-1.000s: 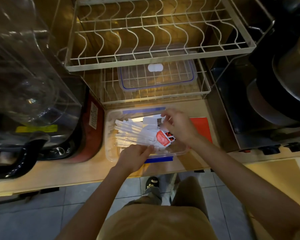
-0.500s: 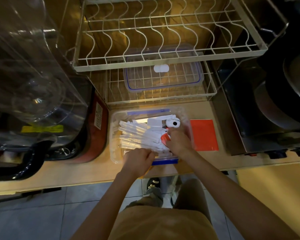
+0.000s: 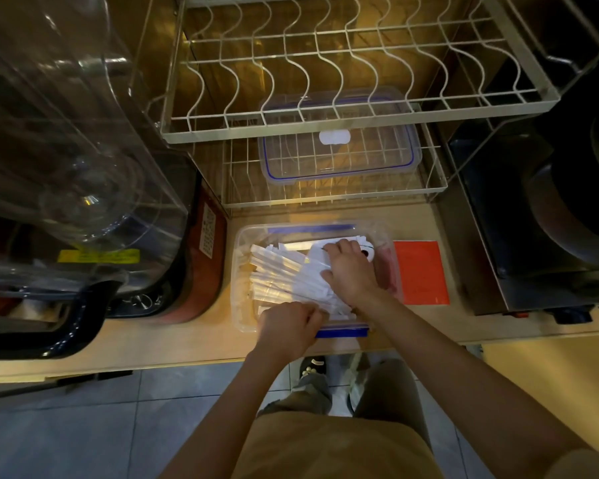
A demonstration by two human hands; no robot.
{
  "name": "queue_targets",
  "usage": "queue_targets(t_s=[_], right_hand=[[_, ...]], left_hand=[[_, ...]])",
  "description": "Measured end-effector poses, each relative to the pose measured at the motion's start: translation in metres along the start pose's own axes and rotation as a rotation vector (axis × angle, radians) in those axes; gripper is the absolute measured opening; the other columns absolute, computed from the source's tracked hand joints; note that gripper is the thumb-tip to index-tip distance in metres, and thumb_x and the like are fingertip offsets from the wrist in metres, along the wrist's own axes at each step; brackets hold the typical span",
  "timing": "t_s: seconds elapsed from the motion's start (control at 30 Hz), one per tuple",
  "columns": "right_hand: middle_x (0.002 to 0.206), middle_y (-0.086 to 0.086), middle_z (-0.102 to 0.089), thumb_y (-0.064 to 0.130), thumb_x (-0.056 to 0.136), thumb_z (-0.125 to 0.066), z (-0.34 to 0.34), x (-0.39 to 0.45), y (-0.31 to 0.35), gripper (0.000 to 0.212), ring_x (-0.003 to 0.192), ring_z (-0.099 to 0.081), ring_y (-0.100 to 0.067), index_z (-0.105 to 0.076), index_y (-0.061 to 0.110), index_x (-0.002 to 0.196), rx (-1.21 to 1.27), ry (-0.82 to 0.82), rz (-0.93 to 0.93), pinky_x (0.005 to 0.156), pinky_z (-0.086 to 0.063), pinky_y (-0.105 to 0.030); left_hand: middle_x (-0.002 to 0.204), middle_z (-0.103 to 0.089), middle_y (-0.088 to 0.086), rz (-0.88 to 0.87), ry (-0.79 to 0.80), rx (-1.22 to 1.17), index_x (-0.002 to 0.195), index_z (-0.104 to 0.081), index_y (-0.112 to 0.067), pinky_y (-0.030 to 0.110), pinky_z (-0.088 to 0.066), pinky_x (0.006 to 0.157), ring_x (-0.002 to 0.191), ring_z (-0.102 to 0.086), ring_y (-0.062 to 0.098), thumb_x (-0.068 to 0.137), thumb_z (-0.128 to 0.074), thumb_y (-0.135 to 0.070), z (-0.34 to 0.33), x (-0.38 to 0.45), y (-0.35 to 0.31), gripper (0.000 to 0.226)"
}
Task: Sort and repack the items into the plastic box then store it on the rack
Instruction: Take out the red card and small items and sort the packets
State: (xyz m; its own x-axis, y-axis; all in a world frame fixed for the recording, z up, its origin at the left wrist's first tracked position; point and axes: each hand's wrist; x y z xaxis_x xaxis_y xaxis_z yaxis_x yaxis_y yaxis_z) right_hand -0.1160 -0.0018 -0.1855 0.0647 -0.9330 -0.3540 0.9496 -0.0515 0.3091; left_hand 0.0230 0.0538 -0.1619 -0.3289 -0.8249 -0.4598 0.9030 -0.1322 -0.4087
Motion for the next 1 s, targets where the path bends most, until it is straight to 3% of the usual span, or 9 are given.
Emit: queue_targets(t_s=[0.13, 0.3, 0.43, 0.5, 0.6, 0.77, 0.87, 1.0], right_hand=[[0.137, -0.014, -0.040, 0.023, 0.089, -0.057, 0.008, -0.003, -0.005, 0.052, 0.129, -0.033, -0.029, -0.042, 0.007, 0.135, 0.070, -0.004, -0.006, 0.105, -0.034, -0.038], [0.126, -0.010, -0.045, 0.022, 0.081, -0.068, 0.037, -0.021, -0.018, 0.054, 0.119, -0.046, -0.025, -0.050, 0.014, 0.131, 0.336, -0.165, 0.015, 0.101, -0.040, -0.040], [0.119, -0.012, -0.051, 0.015, 0.077, -0.072, 0.063, -0.041, -0.034, 0.048, 0.108, -0.053, -0.022, -0.056, 0.008, 0.123, 0.582, -0.326, -0.052, 0.087, -0.041, -0.023], [0.117, -0.005, -0.053, 0.018, 0.078, -0.071, 0.070, -0.054, -0.046, 0.047, 0.105, -0.054, -0.017, -0.056, 0.013, 0.122, 0.624, -0.426, -0.142, 0.082, -0.039, -0.017], [0.110, 0.007, -0.048, 0.024, 0.080, -0.070, 0.070, -0.075, -0.065, 0.046, 0.097, -0.051, -0.009, -0.055, 0.017, 0.123, 0.690, -0.507, -0.268, 0.075, -0.037, -0.007], [0.119, -0.005, -0.050, 0.022, 0.082, -0.068, 0.055, -0.093, -0.089, 0.049, 0.100, -0.053, -0.014, -0.052, 0.015, 0.128, 0.688, -0.529, -0.405, 0.087, -0.048, -0.029], [0.130, -0.009, -0.046, 0.017, 0.084, -0.065, 0.051, -0.089, -0.098, 0.049, 0.105, -0.052, -0.016, -0.050, 0.016, 0.131, 0.659, -0.492, -0.442, 0.090, -0.039, -0.022], [0.132, -0.008, -0.044, 0.014, 0.088, -0.060, 0.047, -0.076, -0.104, 0.046, 0.117, -0.049, -0.021, -0.047, 0.016, 0.132, 0.577, -0.408, -0.414, 0.094, -0.036, -0.023]], left_hand=[[0.092, -0.070, 0.009, -0.002, 0.070, -0.053, 0.088, -0.064, -0.019, 0.037, -0.051, 0.077, 0.082, -0.062, 0.023, 0.093, -0.035, -0.036, 0.000, 0.006, 0.003, 0.034], [0.102, -0.070, 0.005, -0.052, 0.128, -0.109, 0.093, -0.067, -0.017, 0.039, -0.052, 0.082, 0.093, -0.062, 0.024, 0.088, -0.051, -0.036, 0.017, 0.027, -0.006, 0.026], [0.105, -0.070, 0.007, -0.156, 0.045, -0.097, 0.098, -0.067, -0.017, 0.036, -0.051, 0.082, 0.096, -0.063, 0.025, 0.089, -0.051, -0.024, 0.029, 0.056, -0.034, 0.020], [0.103, -0.069, 0.009, -0.172, -0.024, -0.134, 0.098, -0.067, -0.016, 0.036, -0.050, 0.080, 0.095, -0.063, 0.026, 0.087, -0.053, -0.023, 0.027, 0.070, -0.048, 0.019], [0.119, -0.063, 0.012, -0.132, -0.116, -0.131, 0.114, -0.060, -0.013, 0.035, -0.047, 0.086, 0.105, -0.060, 0.028, 0.086, -0.056, -0.023, 0.016, 0.091, -0.062, 0.030], [0.132, -0.048, 0.015, -0.064, -0.141, 0.028, 0.132, -0.042, -0.013, 0.042, -0.047, 0.089, 0.117, -0.051, 0.032, 0.088, -0.053, -0.026, -0.004, 0.110, -0.072, 0.046], [0.135, -0.040, 0.016, -0.026, -0.152, 0.085, 0.137, -0.031, -0.018, 0.045, -0.050, 0.083, 0.110, -0.056, 0.035, 0.089, -0.053, -0.029, -0.011, 0.110, -0.076, 0.055], [0.132, -0.039, 0.014, 0.002, -0.190, 0.061, 0.135, -0.032, -0.022, 0.046, -0.051, 0.077, 0.101, -0.060, 0.035, 0.086, -0.057, -0.033, -0.016, 0.110, -0.077, 0.057]])
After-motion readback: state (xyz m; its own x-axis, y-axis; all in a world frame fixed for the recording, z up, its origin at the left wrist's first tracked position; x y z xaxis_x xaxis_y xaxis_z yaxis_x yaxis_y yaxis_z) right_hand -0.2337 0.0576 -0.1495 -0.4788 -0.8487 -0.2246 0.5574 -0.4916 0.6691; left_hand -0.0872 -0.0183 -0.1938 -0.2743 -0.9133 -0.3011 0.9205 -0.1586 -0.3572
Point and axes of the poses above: each hand's wrist, its own x-axis towards the middle knuckle, its own z-axis out of the back of the hand, y = z × x
